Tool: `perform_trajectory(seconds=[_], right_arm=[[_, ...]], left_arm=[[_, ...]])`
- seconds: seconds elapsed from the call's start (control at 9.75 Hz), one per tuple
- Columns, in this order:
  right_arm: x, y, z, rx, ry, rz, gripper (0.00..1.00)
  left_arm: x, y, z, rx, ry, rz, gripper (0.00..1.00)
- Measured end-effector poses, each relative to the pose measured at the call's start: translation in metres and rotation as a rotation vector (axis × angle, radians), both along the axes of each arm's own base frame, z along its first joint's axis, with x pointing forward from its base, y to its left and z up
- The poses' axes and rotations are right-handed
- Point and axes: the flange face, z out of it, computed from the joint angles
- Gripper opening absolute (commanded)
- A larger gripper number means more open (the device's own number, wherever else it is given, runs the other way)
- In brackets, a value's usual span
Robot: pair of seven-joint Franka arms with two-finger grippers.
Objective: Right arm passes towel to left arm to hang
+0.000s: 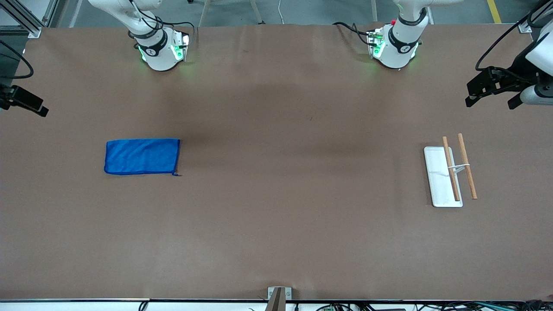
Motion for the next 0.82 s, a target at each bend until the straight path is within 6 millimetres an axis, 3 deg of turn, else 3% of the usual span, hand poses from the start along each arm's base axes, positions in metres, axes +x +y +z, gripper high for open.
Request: perform_trajectory(seconds=[0.62, 0.82], right_arm=[[0.0, 0.0, -0.001, 0.0, 0.002, 0.0, 1.0], [-0.001, 0.0, -0.018, 0.004, 0.043, 0.029, 1.0]], left_arm=[[0.0, -0.001, 0.0, 0.0, 0.001, -0.002, 1.0], [0.001, -0.001, -0.002, 0.0, 0.004, -0.002, 1.0]])
